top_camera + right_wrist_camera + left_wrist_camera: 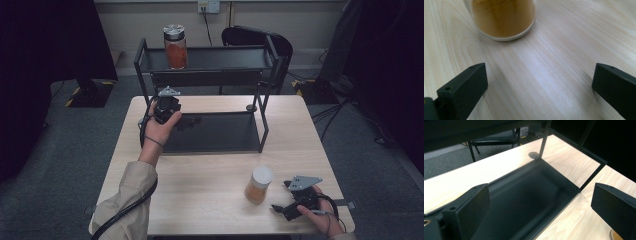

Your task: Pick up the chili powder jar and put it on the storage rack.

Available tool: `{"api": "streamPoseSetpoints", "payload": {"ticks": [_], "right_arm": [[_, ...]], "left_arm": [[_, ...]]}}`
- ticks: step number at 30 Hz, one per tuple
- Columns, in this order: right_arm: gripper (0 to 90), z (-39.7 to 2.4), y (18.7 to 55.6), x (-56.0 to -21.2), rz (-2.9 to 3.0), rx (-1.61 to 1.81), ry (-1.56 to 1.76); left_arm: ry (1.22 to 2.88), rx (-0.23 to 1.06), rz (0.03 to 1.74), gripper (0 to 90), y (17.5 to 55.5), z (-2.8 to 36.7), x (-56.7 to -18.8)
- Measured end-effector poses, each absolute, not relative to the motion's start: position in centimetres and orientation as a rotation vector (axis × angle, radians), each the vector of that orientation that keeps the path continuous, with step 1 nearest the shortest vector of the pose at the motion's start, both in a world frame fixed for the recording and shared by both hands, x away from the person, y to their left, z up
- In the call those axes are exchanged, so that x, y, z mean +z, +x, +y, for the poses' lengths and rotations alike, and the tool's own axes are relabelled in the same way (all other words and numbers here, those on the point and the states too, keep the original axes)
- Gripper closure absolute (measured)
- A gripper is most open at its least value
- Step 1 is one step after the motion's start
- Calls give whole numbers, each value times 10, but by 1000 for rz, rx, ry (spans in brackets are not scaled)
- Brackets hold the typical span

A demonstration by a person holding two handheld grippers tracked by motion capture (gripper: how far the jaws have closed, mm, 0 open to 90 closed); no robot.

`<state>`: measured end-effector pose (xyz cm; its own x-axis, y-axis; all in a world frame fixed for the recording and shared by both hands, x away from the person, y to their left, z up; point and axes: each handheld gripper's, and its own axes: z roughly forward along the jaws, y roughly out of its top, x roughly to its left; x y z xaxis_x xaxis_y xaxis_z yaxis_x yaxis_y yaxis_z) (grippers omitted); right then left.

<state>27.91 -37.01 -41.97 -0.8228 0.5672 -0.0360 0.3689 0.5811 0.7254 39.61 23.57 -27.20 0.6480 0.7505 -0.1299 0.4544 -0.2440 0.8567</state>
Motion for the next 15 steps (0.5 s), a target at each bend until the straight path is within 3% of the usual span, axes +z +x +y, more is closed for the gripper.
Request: {"api": "streamPoseSetpoints", "payload": {"ticks": [15], "right_arm": [[0,-370,279,-420,2550,1080,772]], "left_arm": [[1894,351,963,16,391,238,-299]]}}
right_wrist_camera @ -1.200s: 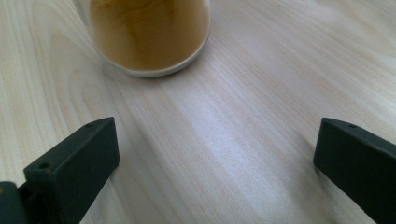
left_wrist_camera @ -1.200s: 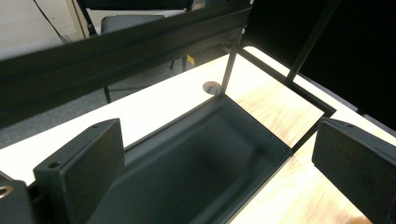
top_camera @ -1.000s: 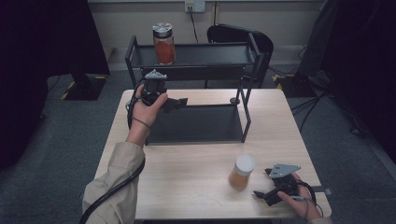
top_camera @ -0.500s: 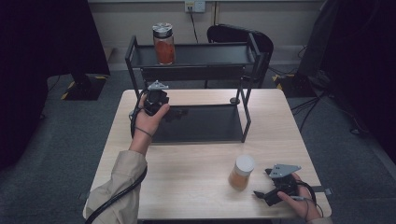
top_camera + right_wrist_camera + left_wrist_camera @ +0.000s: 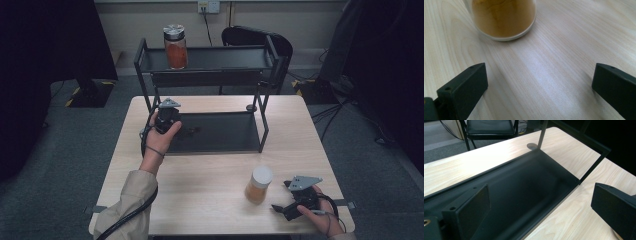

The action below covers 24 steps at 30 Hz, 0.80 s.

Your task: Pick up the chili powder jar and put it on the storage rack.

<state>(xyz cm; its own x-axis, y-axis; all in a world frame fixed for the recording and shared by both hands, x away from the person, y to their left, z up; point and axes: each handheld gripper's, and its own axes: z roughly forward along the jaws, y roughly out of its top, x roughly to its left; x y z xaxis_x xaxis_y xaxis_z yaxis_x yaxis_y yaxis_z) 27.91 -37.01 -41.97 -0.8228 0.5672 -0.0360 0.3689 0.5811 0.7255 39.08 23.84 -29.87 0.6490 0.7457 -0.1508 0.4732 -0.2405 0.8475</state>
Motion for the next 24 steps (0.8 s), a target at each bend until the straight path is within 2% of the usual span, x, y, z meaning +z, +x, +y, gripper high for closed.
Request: {"api": "streamPoseSetpoints", "payload": {"ticks": [24], "right_arm": [[0,-370,279,-420,2549,1080,772]], "left_arm": [[1918,321,967,16,378,241,-346]]}}
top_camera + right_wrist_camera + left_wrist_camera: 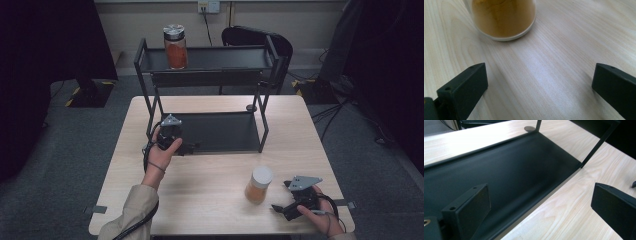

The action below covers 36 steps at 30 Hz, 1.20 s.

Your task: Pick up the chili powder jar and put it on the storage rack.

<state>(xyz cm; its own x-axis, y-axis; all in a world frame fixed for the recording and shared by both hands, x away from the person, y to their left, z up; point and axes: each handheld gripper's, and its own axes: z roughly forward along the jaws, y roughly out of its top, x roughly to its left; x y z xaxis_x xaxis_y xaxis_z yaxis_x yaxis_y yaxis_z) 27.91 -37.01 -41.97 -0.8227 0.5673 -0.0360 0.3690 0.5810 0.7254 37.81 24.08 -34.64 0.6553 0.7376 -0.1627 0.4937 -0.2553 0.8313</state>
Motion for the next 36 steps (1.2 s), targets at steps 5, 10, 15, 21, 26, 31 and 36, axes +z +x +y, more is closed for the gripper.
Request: {"api": "streamPoseSetpoints", "payload": {"ticks": [5,10,15,21,26,31,36], "right_arm": [[0,-370,279,-420,2549,1080,772],[0,-370,279,-420,2549,1080,772],[0,-370,279,-420,2550,1080,772],[0,-370,279,-420,2550,1080,772],[0,-370,279,-420,2550,1080,772],[0,-370,279,-420,2550,1079,773],[0,-370,279,-420,2550,1080,772]], "left_arm": [[1937,317,975,16,375,243,-354],[1941,317,982,16,372,246,-361],[1938,317,987,16,368,249,-368],[1942,315,987,16,361,251,-375],[1956,313,983,16,356,252,-382],[1967,309,981,16,353,252,-389],[1977,313,980,16,347,253,-394]]}}
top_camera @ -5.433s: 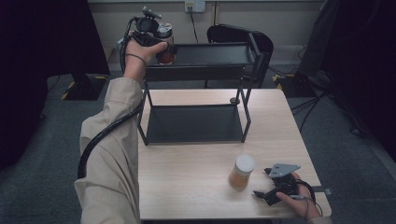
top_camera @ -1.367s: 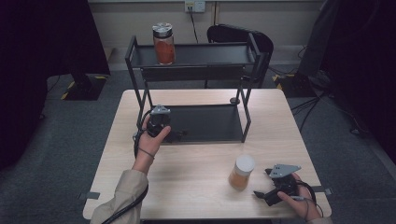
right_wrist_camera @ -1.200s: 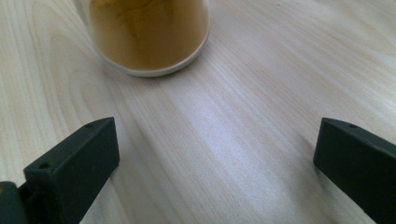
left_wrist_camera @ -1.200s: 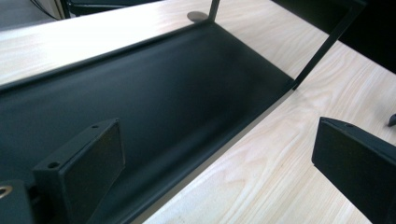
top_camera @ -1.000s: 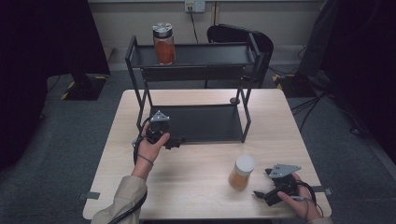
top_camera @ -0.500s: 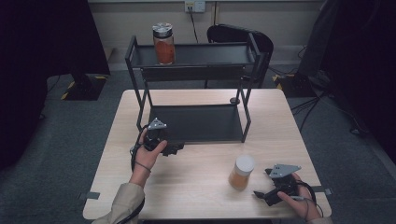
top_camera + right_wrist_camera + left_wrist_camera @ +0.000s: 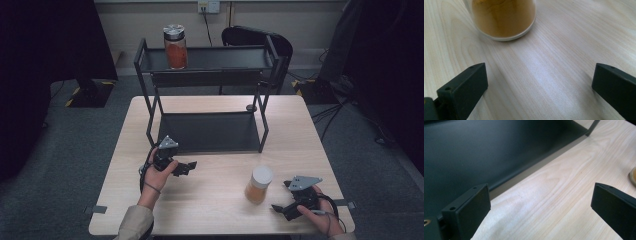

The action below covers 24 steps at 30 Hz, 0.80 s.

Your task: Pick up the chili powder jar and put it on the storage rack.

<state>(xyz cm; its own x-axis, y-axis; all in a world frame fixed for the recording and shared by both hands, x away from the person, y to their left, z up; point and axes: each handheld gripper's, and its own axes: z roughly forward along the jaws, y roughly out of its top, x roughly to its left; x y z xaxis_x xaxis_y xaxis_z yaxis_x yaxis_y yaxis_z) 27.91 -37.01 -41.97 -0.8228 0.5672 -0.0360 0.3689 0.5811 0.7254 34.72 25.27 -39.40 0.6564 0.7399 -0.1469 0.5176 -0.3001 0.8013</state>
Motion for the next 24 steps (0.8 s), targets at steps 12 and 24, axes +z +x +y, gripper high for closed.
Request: {"api": "streamPoseSetpoints", "payload": {"ticks": [12,24], "right_arm": [[0,-370,279,-420,2550,1080,773],[0,-370,279,-420,2550,1079,772]], "left_arm": [[2015,328,988,16,336,257,-405],[2106,363,1003,17,325,260,-414]]}}
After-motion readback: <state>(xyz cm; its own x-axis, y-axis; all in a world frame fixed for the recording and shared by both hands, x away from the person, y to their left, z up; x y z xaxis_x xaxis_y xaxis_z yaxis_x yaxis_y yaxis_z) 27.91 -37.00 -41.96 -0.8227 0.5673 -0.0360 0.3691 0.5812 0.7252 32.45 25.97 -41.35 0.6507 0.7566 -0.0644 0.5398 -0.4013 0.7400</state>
